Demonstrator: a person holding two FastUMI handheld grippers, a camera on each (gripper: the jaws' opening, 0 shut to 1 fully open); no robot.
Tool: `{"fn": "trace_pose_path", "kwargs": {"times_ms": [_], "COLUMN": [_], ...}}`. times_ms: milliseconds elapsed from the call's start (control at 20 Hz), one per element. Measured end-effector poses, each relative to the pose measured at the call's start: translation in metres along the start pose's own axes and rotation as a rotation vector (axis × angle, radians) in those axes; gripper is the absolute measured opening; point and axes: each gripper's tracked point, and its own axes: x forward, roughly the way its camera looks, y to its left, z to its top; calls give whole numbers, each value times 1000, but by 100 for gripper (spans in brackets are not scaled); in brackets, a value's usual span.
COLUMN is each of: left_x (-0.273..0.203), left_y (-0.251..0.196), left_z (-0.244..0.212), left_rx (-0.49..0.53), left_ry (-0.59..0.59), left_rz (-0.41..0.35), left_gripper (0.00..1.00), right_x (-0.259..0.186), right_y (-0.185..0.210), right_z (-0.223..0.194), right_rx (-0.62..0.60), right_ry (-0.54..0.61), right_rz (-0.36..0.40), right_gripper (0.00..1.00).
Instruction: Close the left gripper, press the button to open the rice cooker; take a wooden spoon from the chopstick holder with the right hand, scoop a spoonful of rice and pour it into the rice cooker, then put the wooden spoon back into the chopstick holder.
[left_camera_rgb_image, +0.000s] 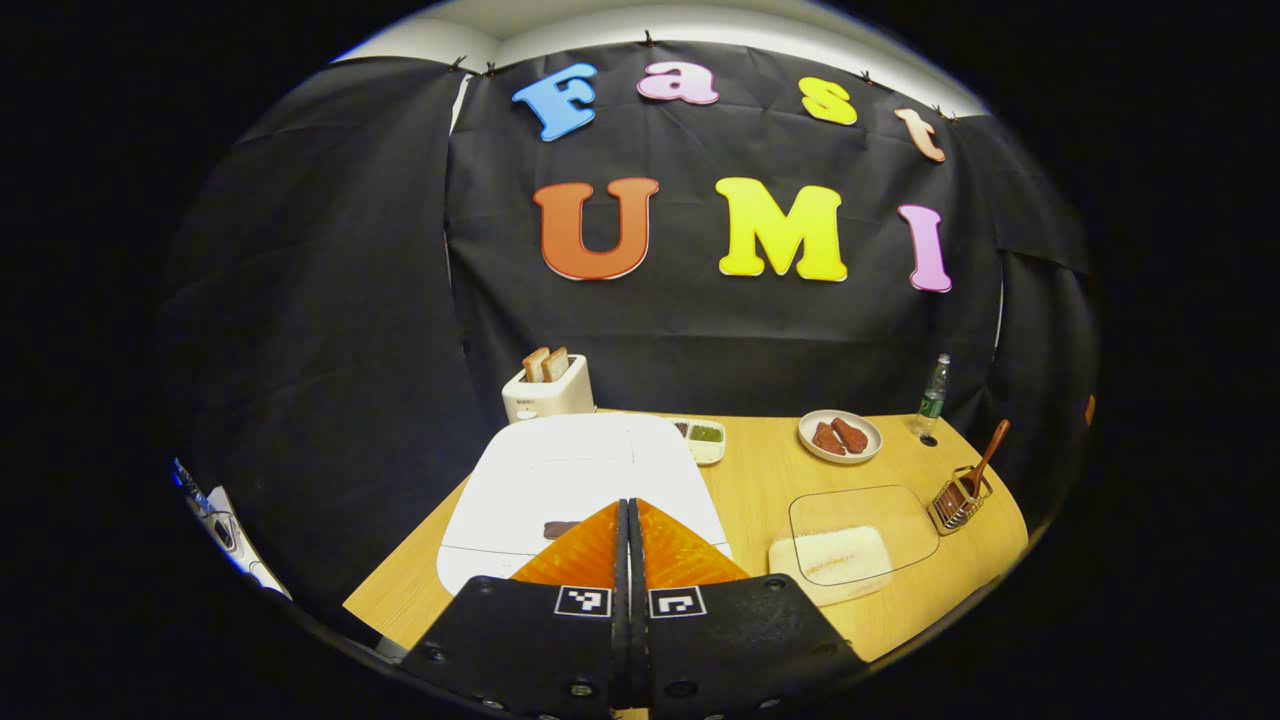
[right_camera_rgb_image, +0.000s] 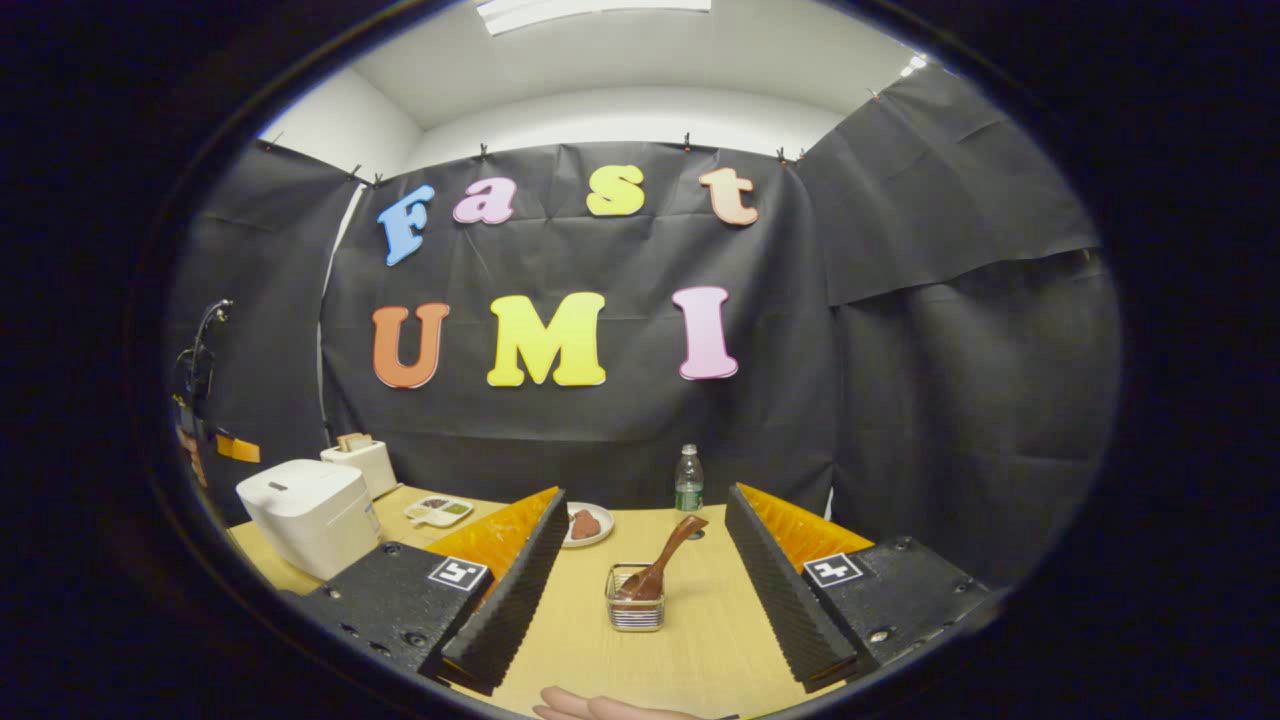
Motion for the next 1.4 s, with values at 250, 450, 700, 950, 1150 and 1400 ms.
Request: {"fn": "trace_pose_path", "kwargs": {"times_ms": [250,450,700,950,1150,1400], "left_x": [28,47,51,53,54,55], "left_y": [11,21,26,27,27,25], "left_z": [-18,-35,-46,-51,-50,-51], "left_rx": [8,14,6,2,17,-11], "left_ry": [84,138,172,220,240,338], "left_rz": [38,54,47,35,67,38], "left_gripper": [0,7,0,0,0,0], "right_x": [8,11,12,13,12,7], "right_y": [-6,-4,-4,-12,-20,-27], "right_z": [-3,-10,-15,-23,-35,-37], "right_rx": [-21,-28,-48,-37,-22,-18], "right_ry": [-14,2,2,12,35,40], "right_rz": [-28,-6,1,0,-1,-5], "right_gripper": [100,99,99,99,99,99]}}
